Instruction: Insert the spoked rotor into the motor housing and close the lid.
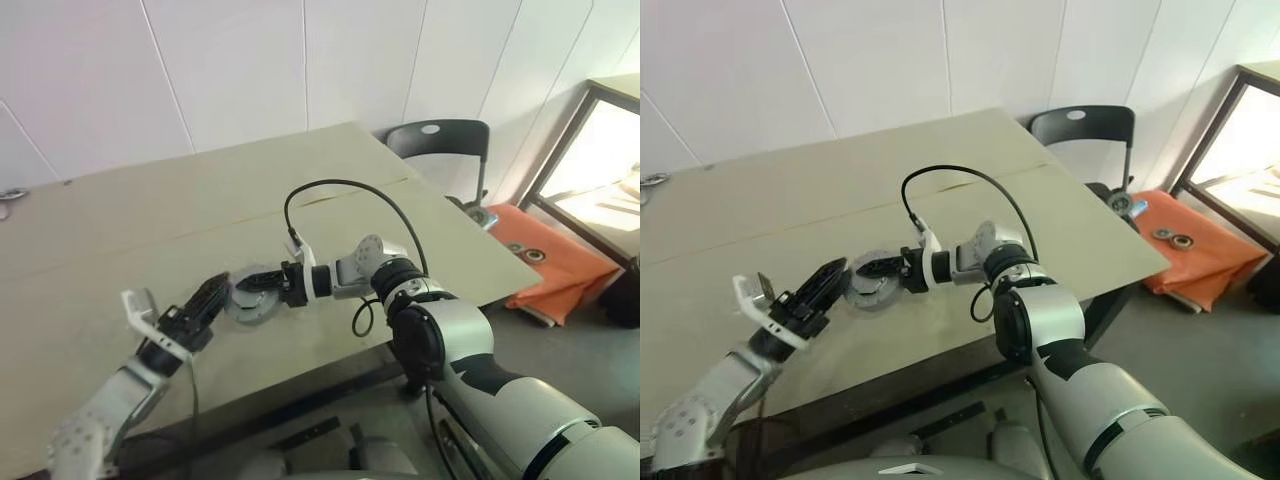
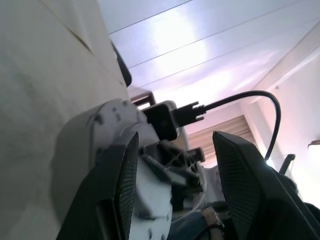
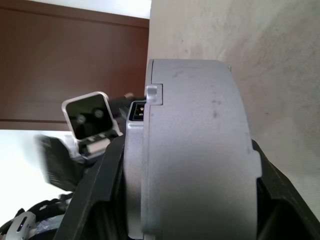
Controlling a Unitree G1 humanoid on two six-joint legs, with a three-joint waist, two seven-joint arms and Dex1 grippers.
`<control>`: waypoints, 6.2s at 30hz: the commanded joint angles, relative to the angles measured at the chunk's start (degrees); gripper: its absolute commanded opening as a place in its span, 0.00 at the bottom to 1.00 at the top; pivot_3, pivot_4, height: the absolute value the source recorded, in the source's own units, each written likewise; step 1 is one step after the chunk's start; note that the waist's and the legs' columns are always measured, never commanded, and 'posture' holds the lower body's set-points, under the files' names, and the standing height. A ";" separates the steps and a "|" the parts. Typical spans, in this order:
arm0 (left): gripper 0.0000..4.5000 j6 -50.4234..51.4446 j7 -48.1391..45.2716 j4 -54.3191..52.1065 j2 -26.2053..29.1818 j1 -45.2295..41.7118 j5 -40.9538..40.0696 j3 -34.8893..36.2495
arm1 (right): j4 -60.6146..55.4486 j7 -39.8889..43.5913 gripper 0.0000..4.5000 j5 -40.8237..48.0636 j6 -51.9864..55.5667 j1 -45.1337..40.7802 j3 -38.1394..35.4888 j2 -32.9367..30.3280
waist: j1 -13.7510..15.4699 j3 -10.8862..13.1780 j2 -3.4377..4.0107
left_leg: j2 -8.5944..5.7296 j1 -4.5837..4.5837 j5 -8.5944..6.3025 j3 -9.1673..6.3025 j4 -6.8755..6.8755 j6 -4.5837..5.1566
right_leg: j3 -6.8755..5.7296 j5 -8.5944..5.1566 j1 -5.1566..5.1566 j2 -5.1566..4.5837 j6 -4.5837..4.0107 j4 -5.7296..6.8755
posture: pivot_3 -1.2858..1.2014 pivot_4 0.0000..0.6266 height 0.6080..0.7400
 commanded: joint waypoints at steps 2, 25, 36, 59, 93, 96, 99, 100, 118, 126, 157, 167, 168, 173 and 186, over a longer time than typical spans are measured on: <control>0.56 0.64 -0.14 0.81 -1.78 -1.51 2.99 -2.91 | -0.83 -0.60 0.52 2.69 -0.86 -2.19 -3.01 0.64 | 0.09 0.00 0.00 | 0.00 -0.04 0.00 0.02 -0.02 0.00 | 0.01 0.00 -0.04 -0.01 0.00 -0.02 | 0.52 0.00 1.00; 0.56 -6.22 6.07 -2.48 -6.40 2.01 5.79 2.73 | -0.41 -2.59 0.52 2.62 -1.73 -1.83 -4.10 0.85 | 0.20 0.01 -0.02 | 0.00 -0.29 0.00 0.04 0.02 0.01 | 0.03 0.01 -0.20 -0.04 0.01 -0.17 | 0.52 0.00 1.00; 0.56 -4.72 8.17 -2.02 -8.83 3.88 3.08 1.30 | -0.38 -3.13 0.52 2.50 -2.24 -1.76 -4.11 0.93 | 0.07 0.01 -0.01 | 0.01 -0.27 -0.01 0.01 0.04 0.01 | -0.01 0.01 -0.17 0.00 0.00 -0.15 | 0.52 0.00 1.00; 0.99 -8.79 20.17 -13.08 -11.55 3.27 3.27 -2.22 | -0.54 -2.60 0.52 2.10 -2.30 -1.71 -3.54 1.47 | 0.24 0.02 -0.02 | 0.00 -0.28 -0.01 0.04 0.05 0.01 | 0.00 0.01 -0.15 -0.02 0.00 -0.17 | 0.52 0.00 1.00; 0.99 -6.59 6.97 11.20 -11.89 -5.24 6.67 1.07 | -1.35 3.74 0.52 6.32 4.04 -5.79 -6.15 -0.17 | 0.08 0.03 -0.05 | 0.00 -0.31 0.00 0.06 0.03 0.01 | 0.00 0.01 -0.21 0.04 0.01 -0.18 | 0.52 0.00 1.00; 0.99 -5.59 3.27 14.18 -10.24 -5.01 7.43 2.26 | -1.38 6.74 0.52 7.30 7.14 -5.95 -6.42 -0.06 | 0.15 0.03 -0.05 | -0.01 -0.30 0.00 0.04 0.04 0.01 | 0.00 0.01 -0.19 0.04 0.01 -0.18 | 0.52 0.00 1.00; 0.99 -4.41 0.52 15.16 -9.01 -4.82 6.90 3.44 | -0.89 7.35 0.52 8.32 7.72 -5.47 -8.01 0.64 | 0.11 0.03 -0.06 | -0.01 -0.31 -0.01 0.05 0.04 0.01 | 0.00 0.01 -0.20 0.04 0.01 -0.18 | 0.52 0.00 1.00; 0.99 -3.74 -0.16 14.64 -8.75 -4.65 6.34 3.56 | -0.78 7.47 0.52 8.61 7.49 -5.22 -8.56 1.03 | 0.08 0.03 -0.06 | -0.02 -0.32 -0.01 0.04 0.04 0.01 | 0.00 0.01 -0.21 0.04 0.01 -0.18 | 0.52 0.00 1.00; 0.99 4.00 6.09 -3.35 -2.25 6.79 -9.58 2.68 | -1.04 9.12 0.52 6.88 2.38 -4.41 -7.02 4.40 | 0.12 0.06 -0.05 | 0.02 -0.35 -0.01 -0.11 -0.05 0.01 | 0.04 0.00 -0.30 -0.03 0.00 -0.19 | 0.52 0.00 1.00; 0.99 0.48 5.43 -2.45 -3.08 4.43 -10.23 2.33 | -0.65 7.79 0.52 6.42 0.72 -4.36 -6.85 4.28 | 0.22 0.07 -0.04 | -0.01 -0.34 -0.01 -0.01 -0.04 0.01 | -0.01 0.00 -0.26 -0.03 -0.01 -0.18 | 0.52 0.00 1.00; 0.99 -8.43 13.57 -5.71 -8.05 -3.83 -8.30 -0.95 | -0.36 3.93 0.52 5.85 -1.84 -3.65 -6.71 3.62 | 0.21 0.05 -0.10 | 0.00 -0.38 0.00 0.08 -0.04 0.00 | 0.06 0.00 -0.31 0.00 0.00 -0.19 | 0.52 0.00 1.00; 0.91 -11.11 13.74 -6.33 -8.28 -4.46 -1.13 -0.68 | -0.26 2.87 0.52 5.66 -2.40 -3.56 -6.88 3.66 | 0.21 0.05 -0.11 | 0.00 -0.38 0.00 0.08 -0.04 0.00 | 0.05 0.00 -0.31 0.00 0.00 -0.19 | 0.52 0.00 1.00; 0.91 -11.30 13.63 -6.39 -8.38 -4.52 -0.51 -0.62 | -0.27 2.79 0.52 5.65 -2.45 -3.54 -6.86 3.69 | 0.21 0.05 -0.11 | 0.00 -0.38 0.00 0.08 -0.04 0.00 | 0.05 0.00 -0.31 0.00 0.00 -0.19 | 0.52 0.00 1.00; 0.99 -12.80 13.54 -6.36 -9.11 -5.16 2.46 -0.46 | -0.20 2.54 0.52 5.47 -2.80 -3.50 -6.61 3.79 | 0.21 0.05 -0.11 | 0.00 -0.38 0.00 0.08 -0.04 0.00 | 0.05 0.00 -0.31 0.00 0.00 -0.20 | 0.52 0.00 1.00; 1.00 -14.41 14.29 -5.72 -10.28 -6.27 5.44 0.32 | -0.07 2.04 0.52 5.39 -3.21 -3.59 -6.58 3.62 | 0.20 0.05 -0.11 | 0.00 -0.38 0.00 0.08 -0.04 0.00 | 0.05 0.01 -0.31 0.00 0.00 -0.19 | 0.52 0.00 1.00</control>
